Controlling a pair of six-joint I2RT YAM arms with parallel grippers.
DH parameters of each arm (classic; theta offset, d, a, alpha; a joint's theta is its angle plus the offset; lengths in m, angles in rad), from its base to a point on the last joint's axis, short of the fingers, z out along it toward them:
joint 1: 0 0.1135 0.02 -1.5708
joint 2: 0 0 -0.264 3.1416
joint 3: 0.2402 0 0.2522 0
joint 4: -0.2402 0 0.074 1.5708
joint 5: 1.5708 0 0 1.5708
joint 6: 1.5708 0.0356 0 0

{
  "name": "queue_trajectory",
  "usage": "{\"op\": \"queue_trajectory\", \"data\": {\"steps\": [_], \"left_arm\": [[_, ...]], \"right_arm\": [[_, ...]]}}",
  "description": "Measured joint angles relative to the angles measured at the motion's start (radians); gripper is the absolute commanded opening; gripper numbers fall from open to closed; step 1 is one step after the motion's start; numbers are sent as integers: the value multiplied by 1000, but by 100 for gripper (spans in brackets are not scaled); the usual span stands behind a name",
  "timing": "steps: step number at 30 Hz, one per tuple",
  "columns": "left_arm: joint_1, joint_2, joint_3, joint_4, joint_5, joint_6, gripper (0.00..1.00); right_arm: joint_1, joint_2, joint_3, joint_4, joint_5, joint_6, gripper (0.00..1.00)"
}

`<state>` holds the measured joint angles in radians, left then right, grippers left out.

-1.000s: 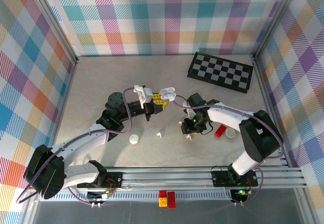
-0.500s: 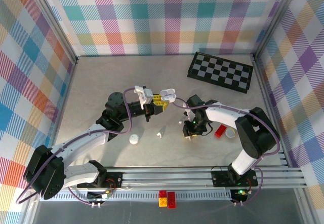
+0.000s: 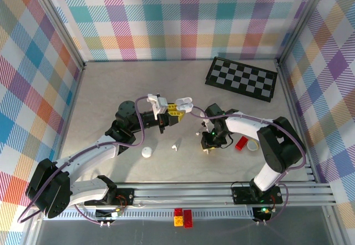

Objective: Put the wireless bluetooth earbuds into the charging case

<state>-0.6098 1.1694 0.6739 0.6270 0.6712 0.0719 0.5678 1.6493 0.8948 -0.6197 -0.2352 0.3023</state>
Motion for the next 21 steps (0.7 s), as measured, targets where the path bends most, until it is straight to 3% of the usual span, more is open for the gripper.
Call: {"op": "queue_trajectory", "data": {"steps": [6, 21], "left_arm": [[0, 0, 0, 0, -2, 0, 0], [0, 40, -17, 0, -41, 0, 0]], "right_arm": [[-5, -60, -41, 41, 18, 3, 22], [-27, -406, -160, 264, 119, 23, 21]]}}
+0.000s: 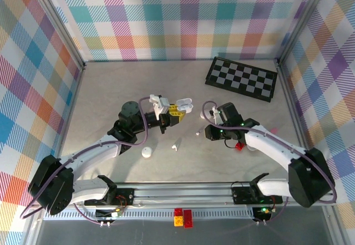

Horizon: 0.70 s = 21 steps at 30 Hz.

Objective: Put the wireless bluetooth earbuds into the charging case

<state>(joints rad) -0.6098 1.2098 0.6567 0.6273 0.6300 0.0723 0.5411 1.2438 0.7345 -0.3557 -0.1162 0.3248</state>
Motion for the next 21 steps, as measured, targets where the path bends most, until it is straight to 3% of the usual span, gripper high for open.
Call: {"op": "queue_trajectory", "data": {"steps": [11, 21], "left_arm": [[0, 49, 0, 0, -3, 8, 0], [-8, 123, 35, -80, 52, 60, 0]], "right_arm": [[-5, -207, 34, 47, 4, -51, 21], [-5, -275, 152, 41, -37, -98, 21]]}}
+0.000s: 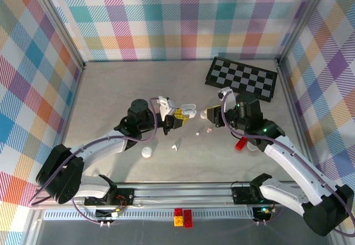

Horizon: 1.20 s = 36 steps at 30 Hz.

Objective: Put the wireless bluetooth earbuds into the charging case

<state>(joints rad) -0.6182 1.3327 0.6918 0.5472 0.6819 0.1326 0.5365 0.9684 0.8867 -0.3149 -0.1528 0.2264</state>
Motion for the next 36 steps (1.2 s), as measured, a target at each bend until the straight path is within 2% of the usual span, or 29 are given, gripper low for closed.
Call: {"op": "queue_trajectory", "data": {"steps": [16, 36], "left_arm": [[-63, 106, 99, -56, 113, 18, 0], [-63, 121, 130, -22, 126, -31, 0]], "right_arm": [[0, 1, 24, 5, -75, -27, 21], [0, 12, 24, 28, -104, -42, 21]]}}
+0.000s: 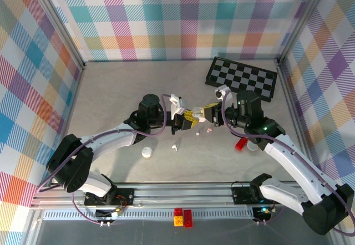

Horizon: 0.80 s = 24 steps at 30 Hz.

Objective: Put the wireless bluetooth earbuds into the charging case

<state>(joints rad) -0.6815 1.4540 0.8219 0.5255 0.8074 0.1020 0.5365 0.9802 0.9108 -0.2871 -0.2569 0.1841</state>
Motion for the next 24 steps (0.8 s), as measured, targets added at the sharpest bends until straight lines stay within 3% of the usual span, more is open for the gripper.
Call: {"op": "queue_trajectory", "data": {"steps": [8, 15, 24], "left_arm": [[0, 0, 0, 7, -4, -14, 0], [2, 0, 11, 12, -7, -28, 0], [40, 0, 2, 60, -16, -35, 0]], "right_arm": [[-1, -15, -19, 0, -25, -24, 22], [-1, -16, -21, 5, -47, -35, 31], [-16, -47, -21, 3, -13, 39, 57]]}}
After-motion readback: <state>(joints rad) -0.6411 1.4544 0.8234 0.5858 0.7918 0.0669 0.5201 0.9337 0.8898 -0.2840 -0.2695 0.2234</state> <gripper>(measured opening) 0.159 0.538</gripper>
